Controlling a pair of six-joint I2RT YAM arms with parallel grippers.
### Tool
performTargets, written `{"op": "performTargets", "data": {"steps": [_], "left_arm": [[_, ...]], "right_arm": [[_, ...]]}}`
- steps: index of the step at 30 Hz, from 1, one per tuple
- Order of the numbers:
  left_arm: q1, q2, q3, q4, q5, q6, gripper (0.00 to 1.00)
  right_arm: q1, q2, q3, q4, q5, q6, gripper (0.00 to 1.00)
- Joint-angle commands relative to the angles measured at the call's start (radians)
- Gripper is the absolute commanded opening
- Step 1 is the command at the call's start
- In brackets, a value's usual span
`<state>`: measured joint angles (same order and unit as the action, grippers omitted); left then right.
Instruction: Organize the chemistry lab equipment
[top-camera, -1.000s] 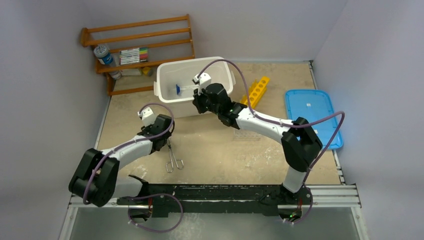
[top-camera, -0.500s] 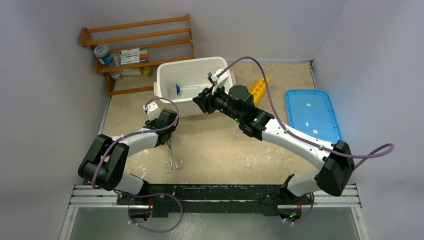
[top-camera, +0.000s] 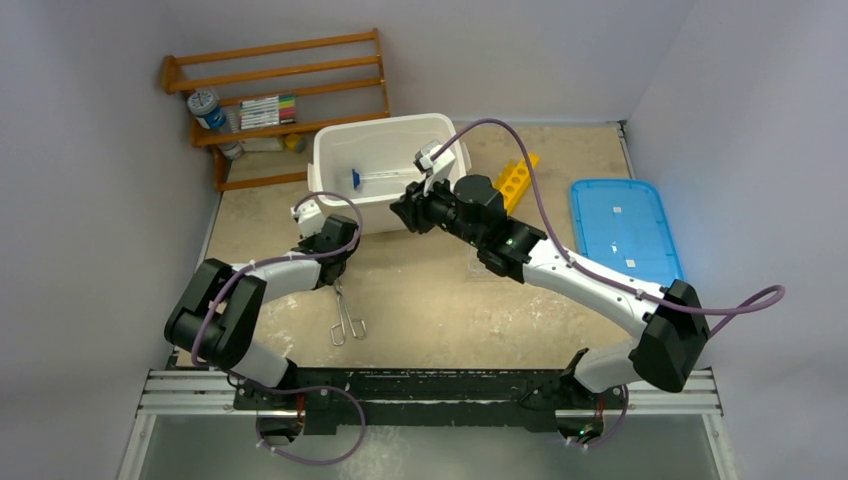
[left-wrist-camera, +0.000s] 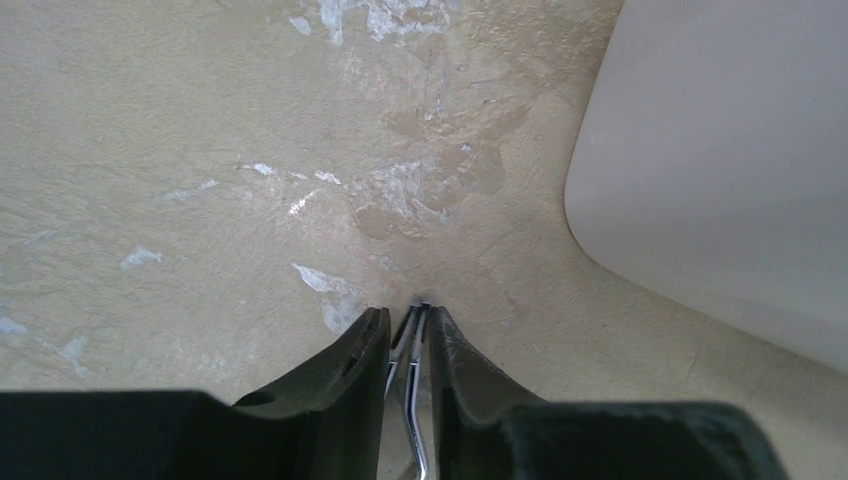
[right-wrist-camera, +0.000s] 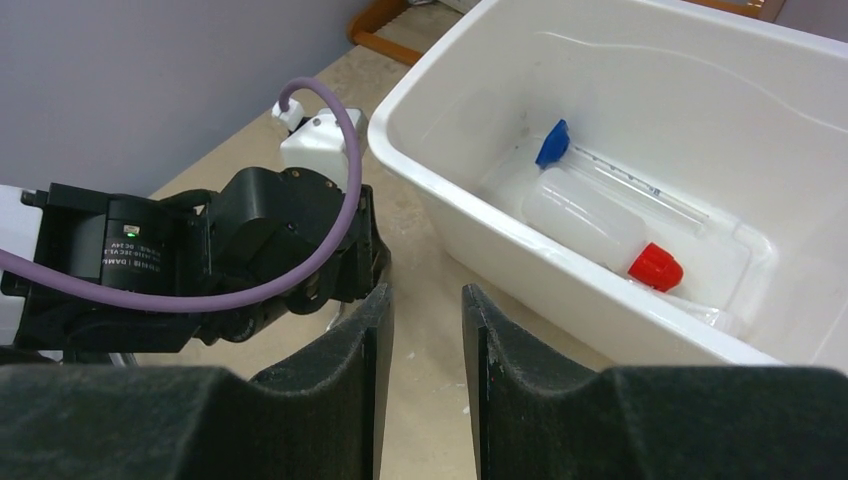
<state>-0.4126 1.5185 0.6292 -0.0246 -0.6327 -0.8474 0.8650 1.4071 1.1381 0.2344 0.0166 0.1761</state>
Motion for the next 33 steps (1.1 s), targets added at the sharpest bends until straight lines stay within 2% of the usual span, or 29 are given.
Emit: {"op": "performTargets", "data": {"steps": [1,4,15,19,23,33], "left_arm": [[0.004,-0.001,0.009,0.011,-0.041,0.016,0.14],[0.004,-0.017,0.014,0.007,-0.026,0.017,0.00],[0.004,-0.097,0.104,-0.050,0.005,0.018,0.00],[0.005,-0.156,0.127,-0.078,0.013,0.019,0.00],[0.005,-0.197,0.148,-0.108,0.014,0.017,0.00],[0.004,-0.246,0.202,-0.148,0.062,0.008,0.00]], "right_arm": [[0.002,-0.014,-0.001,0.020,0.021,0.011,0.33],[0.002,-0.012,-0.002,0.016,0.041,0.011,0.33],[0.001,-0.002,-0.032,0.011,0.032,-0.003,0.33],[0.002,-0.006,-0.061,0.014,0.003,-0.010,0.37],[0.007,-0.006,-0.091,0.040,-0.043,-0.013,0.42],[0.071,0.149,-0.038,0.040,-0.073,-0.035,0.69]]}}
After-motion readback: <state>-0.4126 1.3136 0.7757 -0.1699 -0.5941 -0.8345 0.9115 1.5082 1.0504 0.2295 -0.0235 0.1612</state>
